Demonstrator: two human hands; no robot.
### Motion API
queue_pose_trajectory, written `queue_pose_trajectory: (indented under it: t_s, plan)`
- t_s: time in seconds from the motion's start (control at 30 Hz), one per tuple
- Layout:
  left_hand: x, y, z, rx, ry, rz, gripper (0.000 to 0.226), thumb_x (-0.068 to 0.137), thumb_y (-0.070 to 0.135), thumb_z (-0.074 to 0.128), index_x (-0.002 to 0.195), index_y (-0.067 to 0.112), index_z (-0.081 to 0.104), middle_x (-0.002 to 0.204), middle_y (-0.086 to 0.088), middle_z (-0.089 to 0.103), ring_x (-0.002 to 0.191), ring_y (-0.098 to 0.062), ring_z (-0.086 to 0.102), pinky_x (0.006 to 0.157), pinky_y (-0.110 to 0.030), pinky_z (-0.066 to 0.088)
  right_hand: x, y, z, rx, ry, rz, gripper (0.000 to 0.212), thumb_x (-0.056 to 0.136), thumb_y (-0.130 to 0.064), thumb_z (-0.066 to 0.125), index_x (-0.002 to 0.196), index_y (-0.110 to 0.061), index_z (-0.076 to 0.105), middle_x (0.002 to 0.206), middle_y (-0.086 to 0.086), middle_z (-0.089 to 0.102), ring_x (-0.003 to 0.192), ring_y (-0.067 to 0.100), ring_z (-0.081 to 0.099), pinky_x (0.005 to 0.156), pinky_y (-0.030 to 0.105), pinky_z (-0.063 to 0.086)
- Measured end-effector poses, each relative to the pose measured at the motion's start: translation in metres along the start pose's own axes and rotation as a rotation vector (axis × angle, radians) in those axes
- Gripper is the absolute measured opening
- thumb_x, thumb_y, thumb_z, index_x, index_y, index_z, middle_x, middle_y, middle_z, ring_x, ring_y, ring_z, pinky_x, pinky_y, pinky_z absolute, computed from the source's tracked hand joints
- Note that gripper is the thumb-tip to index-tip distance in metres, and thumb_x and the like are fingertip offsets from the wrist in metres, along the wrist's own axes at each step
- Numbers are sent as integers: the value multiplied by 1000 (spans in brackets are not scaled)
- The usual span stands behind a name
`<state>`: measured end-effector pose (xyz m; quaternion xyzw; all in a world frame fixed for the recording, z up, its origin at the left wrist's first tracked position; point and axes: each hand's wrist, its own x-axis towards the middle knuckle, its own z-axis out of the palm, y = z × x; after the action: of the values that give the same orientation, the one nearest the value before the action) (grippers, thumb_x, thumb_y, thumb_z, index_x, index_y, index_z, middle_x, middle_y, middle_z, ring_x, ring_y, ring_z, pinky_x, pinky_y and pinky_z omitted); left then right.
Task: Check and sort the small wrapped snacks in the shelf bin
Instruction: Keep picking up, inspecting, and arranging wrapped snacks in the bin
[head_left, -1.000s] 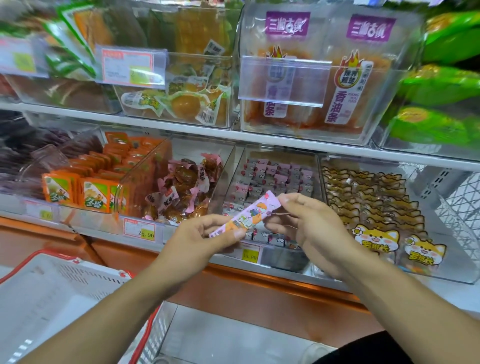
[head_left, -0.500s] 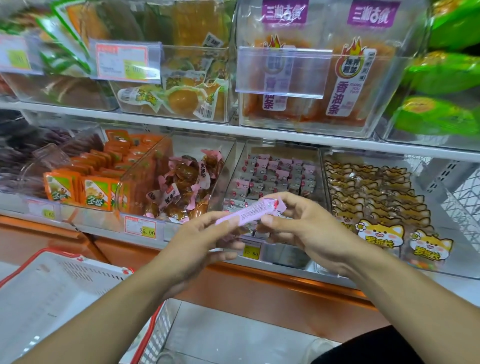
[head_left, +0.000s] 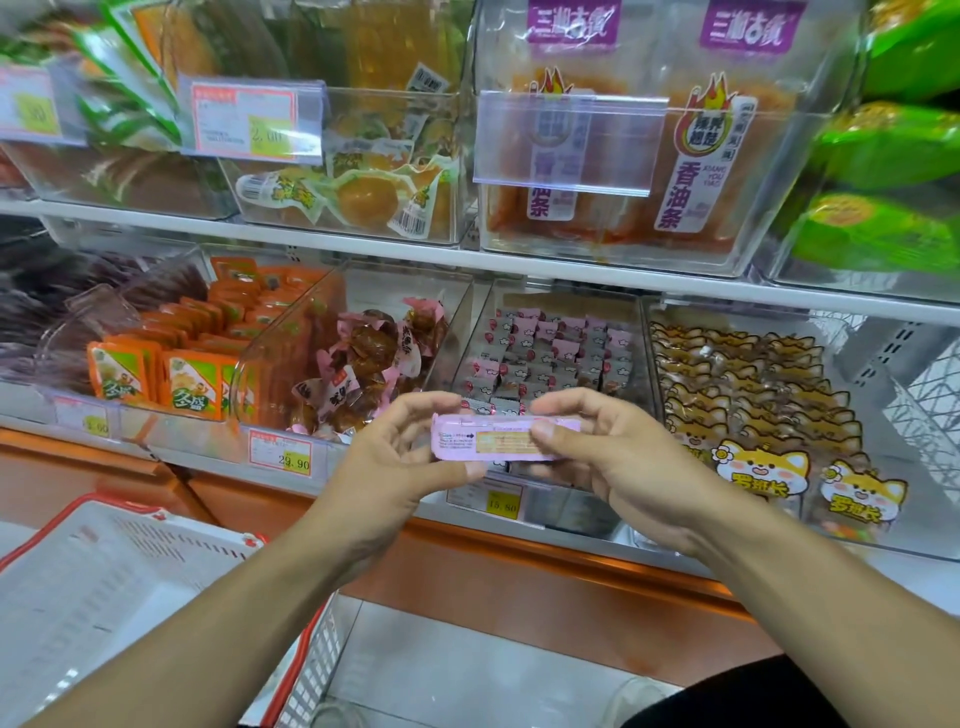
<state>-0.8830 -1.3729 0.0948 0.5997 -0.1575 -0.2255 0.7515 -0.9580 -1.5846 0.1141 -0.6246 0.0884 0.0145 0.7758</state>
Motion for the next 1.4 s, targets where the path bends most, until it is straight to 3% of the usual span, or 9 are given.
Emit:
queue_pose_trajectory:
  t_s: [0.13, 0.23, 0.4, 0.6, 0.77, 0.87, 0.97, 1.17, 1.4]
  plan:
    - [0, 1, 2, -156, -1, -135, 45, 68, 27, 89, 107, 12, 71, 112, -16, 75, 102, -33, 73, 77, -30, 61, 1, 0, -2, -140, -25, -160, 39, 74, -6, 80, 110, -12, 65, 114, 6, 75, 99, 18, 73, 78, 24, 57]
    - [2, 0, 4, -120, 34, -126, 36, 68, 22, 80, 99, 6, 69, 103, -20, 76, 94, -27, 75, 75, -27, 61, 1, 2, -2, -178, -31, -229, 42, 76, 8, 79, 108, -16, 67, 116, 4, 75, 103, 16, 72, 79, 22, 57]
    - [1, -1, 5, 37, 90, 23, 43, 58, 13, 85, 99, 7, 71, 100, -7, 78, 93, -15, 75, 73, -18, 57, 2, 0, -4, -118, 18, -129, 58, 60, -21, 92, 113, -28, 71, 122, 1, 71, 112, 21, 70, 91, 35, 58]
    - [3, -3, 11, 55, 95, 66, 31, 72, -5, 81, 100, 3, 70, 102, -7, 78, 97, -20, 75, 76, -19, 57, 3, 0, 4, 81, 85, -21, 55, 68, -8, 80, 119, -5, 57, 103, 17, 76, 95, 29, 75, 78, 30, 62]
    - [12, -6, 25, 177, 183, 95, 29, 83, 5, 80, 108, 14, 68, 103, 0, 77, 87, -19, 76, 74, -22, 59, 17, -12, -4, 83, 336, -192, 45, 72, -8, 81, 111, -8, 59, 99, 5, 79, 96, 20, 75, 84, 31, 61]
    - [20, -10, 31, 379, 173, 100, 29, 86, 10, 78, 108, 23, 65, 107, 3, 73, 89, -14, 74, 79, -29, 61, 28, -24, -27, -231, 613, -354, 28, 80, -8, 82, 98, -24, 67, 87, -11, 77, 83, 5, 72, 76, 22, 57]
    - [26, -15, 37, 709, 90, 236, 26, 89, 23, 77, 110, 31, 63, 109, 17, 67, 95, 2, 65, 86, -15, 55, 39, -29, -52, -696, 755, -442, 32, 82, -7, 78, 108, -25, 70, 94, -8, 75, 86, 10, 71, 78, 32, 59]
    - [35, -24, 47, 1098, -82, 359, 37, 92, 41, 69, 127, 36, 56, 126, 23, 53, 112, 12, 36, 89, 4, 21, 60, -29, -62, -1136, 602, -296, 36, 84, -13, 79, 114, -25, 64, 107, -6, 65, 83, 11, 63, 71, 22, 54]
    - [44, -33, 52, 1264, -132, 347, 50, 93, 55, 61, 135, 29, 53, 134, 9, 52, 129, -10, 41, 108, -29, 36, 96, -27, -44, -1445, 506, -93, 30, 89, -15, 74, 118, -17, 65, 133, 6, 63, 114, 24, 62, 94, 34, 50]
